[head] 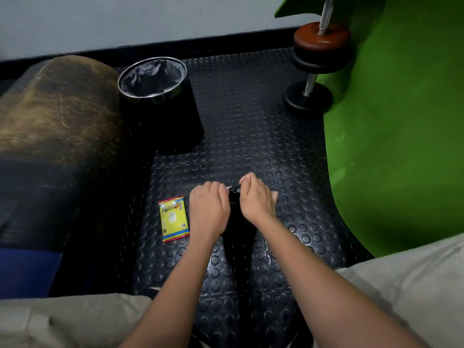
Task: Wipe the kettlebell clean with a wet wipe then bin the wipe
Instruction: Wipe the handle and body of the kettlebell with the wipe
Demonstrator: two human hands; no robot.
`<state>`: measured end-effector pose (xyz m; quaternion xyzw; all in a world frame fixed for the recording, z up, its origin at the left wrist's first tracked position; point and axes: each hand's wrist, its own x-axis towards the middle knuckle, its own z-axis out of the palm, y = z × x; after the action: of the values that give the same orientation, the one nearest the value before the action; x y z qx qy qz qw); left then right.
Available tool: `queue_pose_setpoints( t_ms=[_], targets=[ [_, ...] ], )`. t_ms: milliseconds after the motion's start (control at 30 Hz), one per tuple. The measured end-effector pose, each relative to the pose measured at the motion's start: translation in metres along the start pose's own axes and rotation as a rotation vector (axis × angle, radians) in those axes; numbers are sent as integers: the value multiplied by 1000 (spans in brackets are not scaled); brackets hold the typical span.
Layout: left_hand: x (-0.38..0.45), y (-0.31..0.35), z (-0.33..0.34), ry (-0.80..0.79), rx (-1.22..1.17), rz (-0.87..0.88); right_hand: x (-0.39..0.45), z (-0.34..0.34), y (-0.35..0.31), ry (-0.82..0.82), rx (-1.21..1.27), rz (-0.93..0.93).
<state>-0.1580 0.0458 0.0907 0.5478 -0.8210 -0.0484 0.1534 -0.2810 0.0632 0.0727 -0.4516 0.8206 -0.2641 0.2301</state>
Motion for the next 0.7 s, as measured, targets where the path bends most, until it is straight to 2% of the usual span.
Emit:
queue_pose_setpoints(
  t_ms=[133,333,433,500,533,633,700],
  targets=[
    [-24,-13,19,176,-202,-2,-1,-1,1,-8,-4,-9],
    [-33,-16,34,337,-672,-381,-1,0,3,-15,18,-23],
    [-20,-17,34,263,-975,-767,0,2,1,-4,25,-21],
    [-10,-26,27,150,-1273,-1065,0,1,1,-3,27,-19],
    [-8,-32,26,83,-1368,-1139,-1,0,1,-4,26,-18],
    [-6,-42,22,-33,-1445,-1120,-2,-1,0,-3,6,-21],
    [-5,-45,20,-131,-1326,-1066,-2,-1,-1,0,-6,-16]
  ],
)
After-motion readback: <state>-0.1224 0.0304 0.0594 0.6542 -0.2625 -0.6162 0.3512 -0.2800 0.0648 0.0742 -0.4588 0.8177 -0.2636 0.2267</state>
